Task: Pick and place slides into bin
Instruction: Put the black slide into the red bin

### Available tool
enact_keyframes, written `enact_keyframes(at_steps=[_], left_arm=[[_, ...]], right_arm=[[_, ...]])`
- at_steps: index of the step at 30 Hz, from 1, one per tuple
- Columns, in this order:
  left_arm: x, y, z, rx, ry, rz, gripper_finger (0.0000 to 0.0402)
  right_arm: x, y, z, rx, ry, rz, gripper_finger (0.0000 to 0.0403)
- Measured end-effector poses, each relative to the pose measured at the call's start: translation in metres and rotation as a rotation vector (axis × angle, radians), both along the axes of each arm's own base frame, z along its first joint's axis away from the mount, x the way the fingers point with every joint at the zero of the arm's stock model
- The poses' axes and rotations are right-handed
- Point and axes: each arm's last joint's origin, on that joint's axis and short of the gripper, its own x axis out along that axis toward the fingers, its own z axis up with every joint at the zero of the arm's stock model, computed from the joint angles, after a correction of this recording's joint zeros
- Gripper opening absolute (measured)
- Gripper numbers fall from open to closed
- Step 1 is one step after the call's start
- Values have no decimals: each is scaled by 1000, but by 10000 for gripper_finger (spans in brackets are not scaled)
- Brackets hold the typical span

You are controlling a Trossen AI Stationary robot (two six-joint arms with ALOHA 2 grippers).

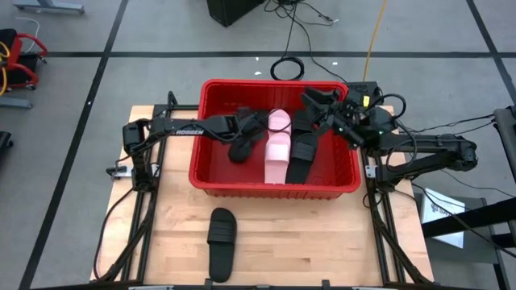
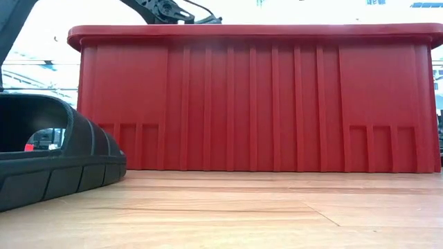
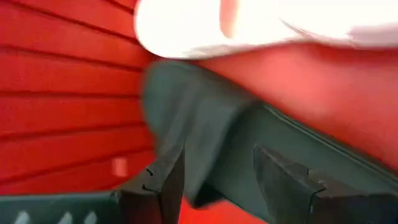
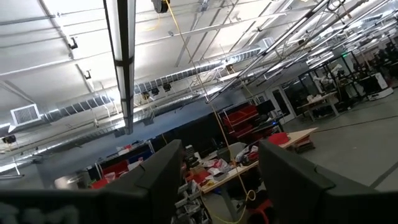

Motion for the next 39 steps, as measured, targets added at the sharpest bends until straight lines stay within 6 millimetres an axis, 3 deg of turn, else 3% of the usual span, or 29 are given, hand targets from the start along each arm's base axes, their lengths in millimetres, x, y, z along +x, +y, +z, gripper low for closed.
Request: enact_keyframes(at_steps=[5,11,20,30,39], left_arm=[[-4,5,-4,-96,-5,-26,184],[1,19,0,-37,-94,-58,184],[-6,30,-6,-80,-49,-53,184],[1,32,-29,-66,14,-67,184],[9,31,-24,-34,-73,-42,184]], right_arm=[[1,3,-2,2,21,15,201],[2,3,-2,3,25,15,201],[2,3,-2,1,26,13,201],[2,3,-2,4,26,13,201],[2,3,-3,14,32,17,201]])
